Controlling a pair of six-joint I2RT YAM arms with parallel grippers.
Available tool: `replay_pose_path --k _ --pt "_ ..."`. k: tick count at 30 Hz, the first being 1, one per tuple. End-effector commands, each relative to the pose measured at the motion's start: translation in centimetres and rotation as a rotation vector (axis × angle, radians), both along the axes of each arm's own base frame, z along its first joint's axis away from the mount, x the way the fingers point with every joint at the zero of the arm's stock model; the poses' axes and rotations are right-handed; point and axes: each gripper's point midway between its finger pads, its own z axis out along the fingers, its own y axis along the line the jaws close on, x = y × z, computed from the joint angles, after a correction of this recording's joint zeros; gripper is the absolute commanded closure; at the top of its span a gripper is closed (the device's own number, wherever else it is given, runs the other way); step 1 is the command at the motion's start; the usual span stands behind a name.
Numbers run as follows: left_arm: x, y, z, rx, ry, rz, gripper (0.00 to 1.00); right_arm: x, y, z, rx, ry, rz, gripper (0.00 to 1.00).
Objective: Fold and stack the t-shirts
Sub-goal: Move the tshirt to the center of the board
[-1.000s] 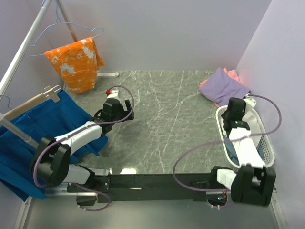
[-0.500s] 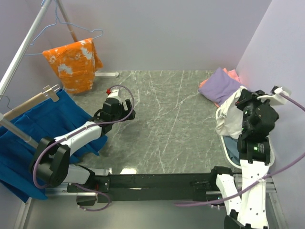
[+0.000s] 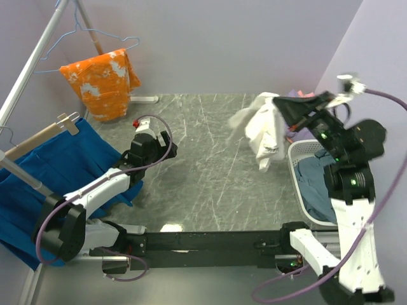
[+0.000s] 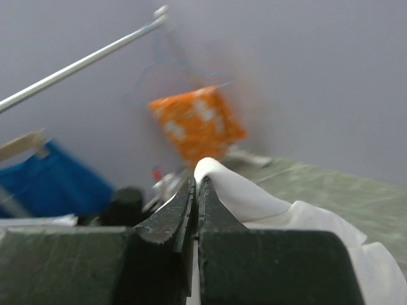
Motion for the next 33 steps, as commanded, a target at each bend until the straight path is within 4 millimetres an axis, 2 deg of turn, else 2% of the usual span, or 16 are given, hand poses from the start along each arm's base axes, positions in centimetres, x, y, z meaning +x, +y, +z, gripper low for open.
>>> replay_pose_path --k 1,3,8,12,16,17,18,19,21,22,23,24,25,27,28,33 --pt "0.4 1.3 2.5 -0.059 -0.087 0.081 0.05 -2.3 5.8 1.6 -0.032 -0.069 0.33 1.0" --pt "0.3 1.8 2.6 -0.058 -0.092 0.101 0.04 -1.3 7.1 0.1 -0.015 -0.021 0.367 1.0" --pt "-0.2 2.8 3.6 -0.053 -0.124 0.131 0.02 2.4 9.8 -6.8 -0.02 0.135 0.413 1.0" --pt "-0.4 2.3 4.0 -0.074 -0.127 0.1 0.02 8.4 10.6 -14.7 -0.039 0.344 0.305 1.0" --pt "-0.5 -0.4 4.3 -0.121 -0.096 -0.026 0.09 14.8 8.9 -22.5 -0.111 0.522 0.075 1.0" --pt "-0.6 -0.7 4.1 -0.134 -0.08 -0.032 0.1 16.4 7.7 -24.0 -0.133 0.559 -0.031 0.96" --pt "-0.8 -0.9 3.8 -0.141 -0.07 -0.038 0.11 17.8 7.1 -27.0 -0.174 0.627 -0.082 0.82" --pt "-1.1 -1.4 3.5 -0.151 -0.062 -0.067 0.11 18.9 6.2 -27.3 -0.188 0.643 -0.157 0.61" --pt "-2.2 -1.6 2.1 -0.147 -0.033 -0.078 0.11 20.2 4.0 -29.3 -0.235 0.684 -0.299 0.49" --pt "-2.5 -1.5 2.2 -0.151 -0.048 -0.076 0.11 20.1 3.1 -29.7 -0.249 0.701 -0.348 0.41" --pt "-3.2 -2.0 1.8 -0.158 -0.044 -0.092 0.11 19.8 2.6 -30.1 -0.26 0.707 -0.376 0.41" --pt "-4.3 -2.1 0.3 -0.15 -0.025 -0.103 0.09 19.4 2.0 -28.8 -0.243 0.664 -0.402 0.41" --pt "-4.7 -2.3 0.8 -0.166 -0.058 -0.111 0.08 18.2 1.6 -30.4 -0.255 0.69 -0.411 0.41" --pt "-6.4 -3.4 -0.3 -0.179 -0.055 -0.162 0.09 16.9 0.3 -29.7 -0.239 0.669 -0.471 0.37" --pt "-6.8 -3.8 -0.1 -0.187 -0.069 -0.174 0.09 15.8 -0.4 -31.3 -0.255 0.699 -0.49 0.36" --pt "-8.8 -6.8 -0.3 -0.148 -0.104 -0.247 0.09 12.7 -2.0 -32.3 -0.255 0.71 -0.524 0.33"
